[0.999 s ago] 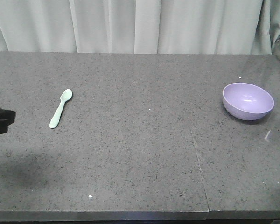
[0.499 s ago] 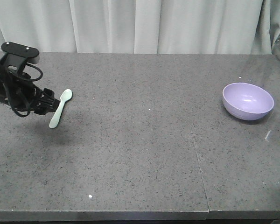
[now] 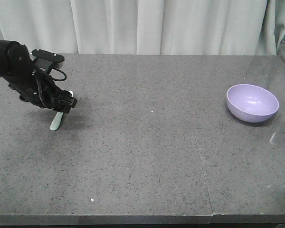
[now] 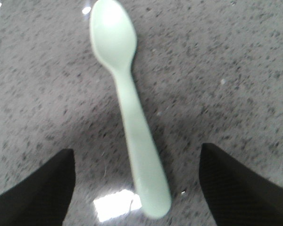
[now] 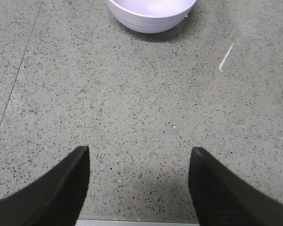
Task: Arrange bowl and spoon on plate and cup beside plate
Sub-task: 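Lower the open left gripper over the pale green spoon handle, then close the left gripper on the spoon handle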
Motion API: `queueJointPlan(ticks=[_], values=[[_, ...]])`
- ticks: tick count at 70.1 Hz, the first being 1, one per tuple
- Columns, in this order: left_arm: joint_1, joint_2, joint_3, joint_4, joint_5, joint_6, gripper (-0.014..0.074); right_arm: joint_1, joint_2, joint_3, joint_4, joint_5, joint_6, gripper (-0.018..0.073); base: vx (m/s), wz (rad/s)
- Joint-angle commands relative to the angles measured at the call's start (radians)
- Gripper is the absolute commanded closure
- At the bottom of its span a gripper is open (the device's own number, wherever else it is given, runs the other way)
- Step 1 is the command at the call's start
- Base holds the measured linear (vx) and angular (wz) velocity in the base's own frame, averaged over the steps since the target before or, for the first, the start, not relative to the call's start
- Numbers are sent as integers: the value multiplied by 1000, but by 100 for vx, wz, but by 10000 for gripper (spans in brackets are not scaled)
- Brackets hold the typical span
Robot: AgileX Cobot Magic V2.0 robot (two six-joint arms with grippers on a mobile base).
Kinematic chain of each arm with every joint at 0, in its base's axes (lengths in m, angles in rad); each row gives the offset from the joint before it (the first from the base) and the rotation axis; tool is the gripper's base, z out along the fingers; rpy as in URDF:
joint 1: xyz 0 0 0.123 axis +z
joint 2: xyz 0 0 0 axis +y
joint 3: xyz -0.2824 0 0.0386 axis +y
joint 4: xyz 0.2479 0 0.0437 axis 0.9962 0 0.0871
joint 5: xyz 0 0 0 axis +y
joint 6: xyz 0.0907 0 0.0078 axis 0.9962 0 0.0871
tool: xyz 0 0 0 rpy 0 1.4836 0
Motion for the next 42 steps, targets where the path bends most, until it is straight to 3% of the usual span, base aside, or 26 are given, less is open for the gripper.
queueJointPlan(ticks=[1,13,29,42], values=[[-35,-14,-82,25,-21,-33,64,0,3,-35,-13,-56,0,103,0,0],[-58,69,-188,146,57,-113,80,0,3,-35,-13,-56,0,103,0,0],[-57,147,-292,87,101,-151,111,0,3,-35,-13,-56,0,103,0,0],[-55,176,-323,107,116,-154,135,0,3,-35,-13,-56,0,103,0,0]])
